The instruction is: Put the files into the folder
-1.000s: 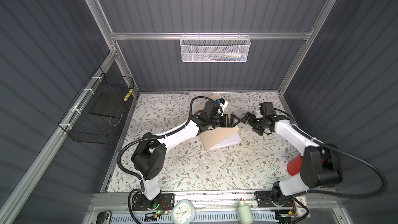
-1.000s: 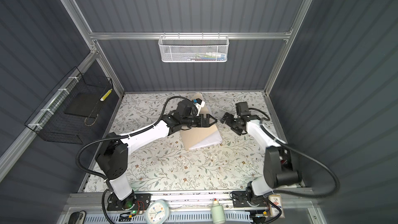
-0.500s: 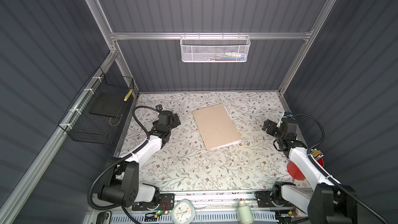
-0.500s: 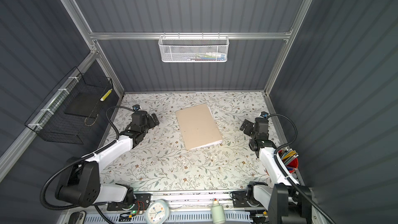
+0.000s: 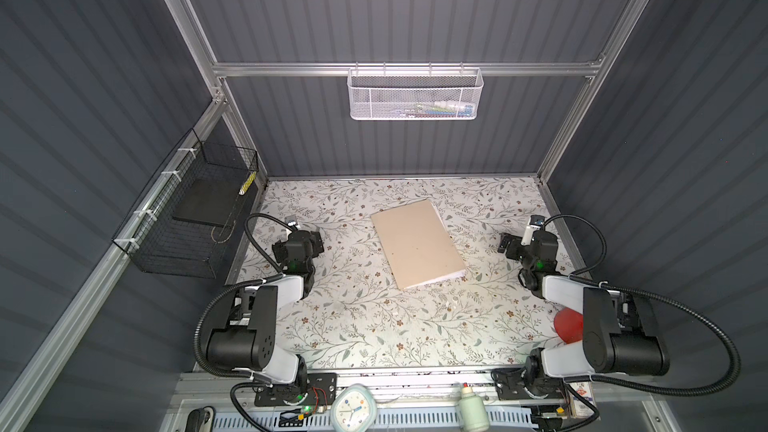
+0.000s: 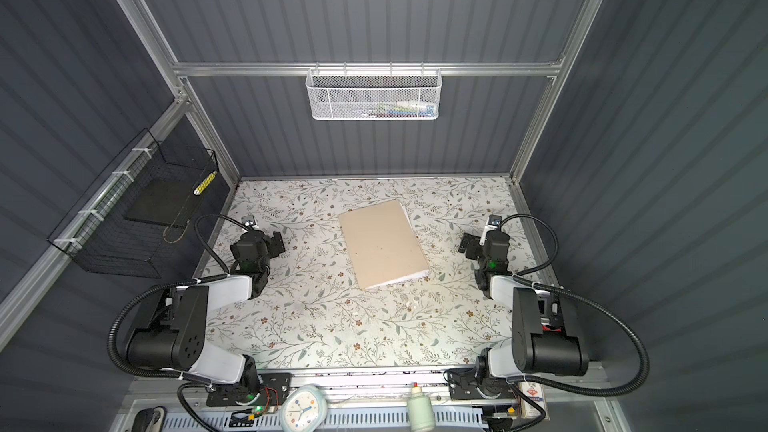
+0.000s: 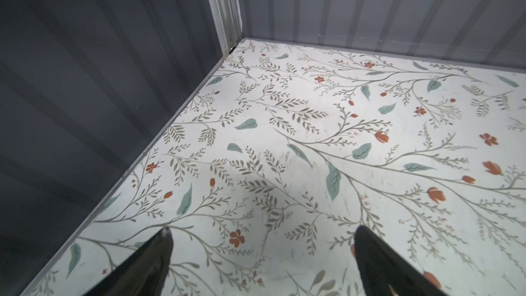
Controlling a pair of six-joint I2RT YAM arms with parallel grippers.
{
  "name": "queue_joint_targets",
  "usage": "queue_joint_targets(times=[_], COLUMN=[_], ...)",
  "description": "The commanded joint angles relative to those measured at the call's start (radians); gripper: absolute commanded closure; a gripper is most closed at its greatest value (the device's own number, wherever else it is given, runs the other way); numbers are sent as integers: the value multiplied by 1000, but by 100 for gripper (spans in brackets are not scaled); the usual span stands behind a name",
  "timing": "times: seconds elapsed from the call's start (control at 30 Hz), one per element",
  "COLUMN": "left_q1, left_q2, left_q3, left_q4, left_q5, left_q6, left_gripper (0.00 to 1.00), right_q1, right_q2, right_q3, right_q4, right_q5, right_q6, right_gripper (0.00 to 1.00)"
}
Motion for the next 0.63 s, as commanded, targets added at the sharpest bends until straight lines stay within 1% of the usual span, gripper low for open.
queue_joint_targets(times=[0.0, 0.03, 0.07, 0.1, 0.13, 0.17, 0.23, 0.27, 0.3, 0.33, 0.4, 0.47, 0.53, 0.6], left_q1=[3, 3, 4, 3, -2, -1, 4, 5, 6, 6, 6, 5, 4, 3], left_q2=[40, 78, 134, 199, 219, 176, 215, 192, 190, 210, 191, 209, 199, 205], left_q3=[-61, -86, -110, -132, -141, -124, -110, -89, -87, -98, -84, -91, -84, -87], left_q4=[133, 208, 304, 426, 459, 342, 396, 296, 298, 365, 291, 346, 307, 331], left_q5=[28, 18, 35, 65, 72, 99, 82, 83, 78, 79, 76, 67, 70, 66], left_q6=[29, 25, 28, 67, 83, 56, 70, 45, 47, 59, 46, 59, 53, 57], left_gripper=[0, 0, 0, 0, 0, 0, 0, 0, 0, 0, 0, 0, 0, 0], right_q1=[1, 0, 2, 2, 2, 1, 2, 2, 2, 1, -4, -4, -4, 2], right_q2=[-24, -26, -22, -18, -18, -12, 13, 24, 24, 28, 37, 40, 40, 21], right_q3=[-67, -78, -83, -89, -94, -102, -118, -126, -127, -119, -109, -104, -105, -127], right_q4=[170, 185, 204, 216, 222, 241, 296, 327, 320, 309, 300, 295, 293, 317], right_q5=[7, 8, 2, -10, -24, -43, -99, -113, -115, -115, -124, -125, -125, -112], right_q6=[-21, -20, -24, -28, -33, -41, -64, -69, -69, -67, -61, -62, -62, -71], right_gripper=[1, 1, 1, 1, 1, 1, 1, 1, 1, 1, 1, 1, 1, 1])
